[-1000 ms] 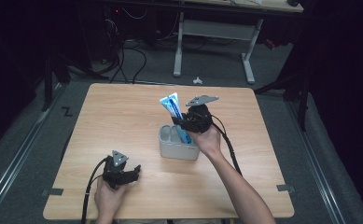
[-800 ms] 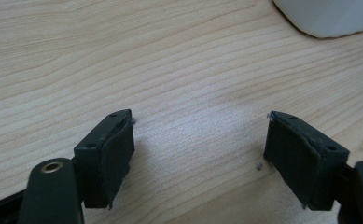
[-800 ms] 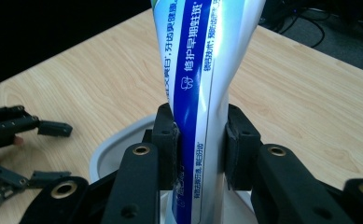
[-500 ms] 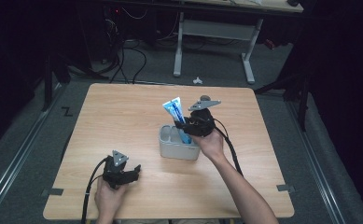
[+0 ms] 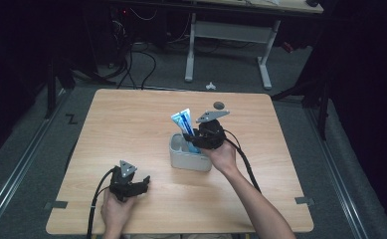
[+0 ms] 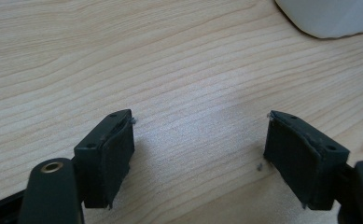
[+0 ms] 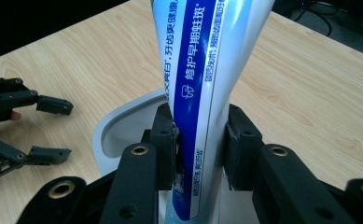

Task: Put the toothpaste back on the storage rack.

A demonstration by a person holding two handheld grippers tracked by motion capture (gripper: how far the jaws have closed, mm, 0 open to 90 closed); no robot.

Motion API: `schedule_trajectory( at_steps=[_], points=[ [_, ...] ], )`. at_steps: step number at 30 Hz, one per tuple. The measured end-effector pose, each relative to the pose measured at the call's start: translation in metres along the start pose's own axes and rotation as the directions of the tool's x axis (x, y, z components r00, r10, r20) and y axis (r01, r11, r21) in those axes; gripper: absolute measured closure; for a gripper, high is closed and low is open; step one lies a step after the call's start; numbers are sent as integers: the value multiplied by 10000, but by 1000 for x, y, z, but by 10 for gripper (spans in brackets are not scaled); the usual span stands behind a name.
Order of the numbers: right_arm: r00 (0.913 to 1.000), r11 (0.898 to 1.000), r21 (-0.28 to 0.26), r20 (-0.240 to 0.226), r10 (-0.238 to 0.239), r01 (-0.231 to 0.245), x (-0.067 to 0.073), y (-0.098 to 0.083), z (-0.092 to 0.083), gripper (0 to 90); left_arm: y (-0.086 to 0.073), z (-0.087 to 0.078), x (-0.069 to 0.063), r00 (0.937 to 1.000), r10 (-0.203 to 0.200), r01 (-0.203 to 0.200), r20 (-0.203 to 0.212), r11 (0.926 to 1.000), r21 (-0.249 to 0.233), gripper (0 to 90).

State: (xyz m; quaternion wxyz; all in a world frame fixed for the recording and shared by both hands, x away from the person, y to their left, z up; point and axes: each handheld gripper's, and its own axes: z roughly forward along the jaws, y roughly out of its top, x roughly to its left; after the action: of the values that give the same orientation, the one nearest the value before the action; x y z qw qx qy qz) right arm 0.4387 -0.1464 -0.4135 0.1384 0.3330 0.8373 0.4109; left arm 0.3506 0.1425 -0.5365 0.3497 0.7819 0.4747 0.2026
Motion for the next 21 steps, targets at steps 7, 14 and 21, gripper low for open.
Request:
schedule_trajectory(
  at_steps=[7,14,21],
  points=[
    [10000,9998,211,-28,26,-26,2,-5,5,689,0,0,0,10000,-14,14,23,10000,1,244],
    [9999,9992,391,109,12,-16,-1,-12,3,687,0,0,0,10000,-17,17,26,10000,-2,244],
    [9998,9990,397,82,184,-187,-3,-17,4,683,0,0,0,10000,-14,14,28,10000,-2,244]
  ],
)
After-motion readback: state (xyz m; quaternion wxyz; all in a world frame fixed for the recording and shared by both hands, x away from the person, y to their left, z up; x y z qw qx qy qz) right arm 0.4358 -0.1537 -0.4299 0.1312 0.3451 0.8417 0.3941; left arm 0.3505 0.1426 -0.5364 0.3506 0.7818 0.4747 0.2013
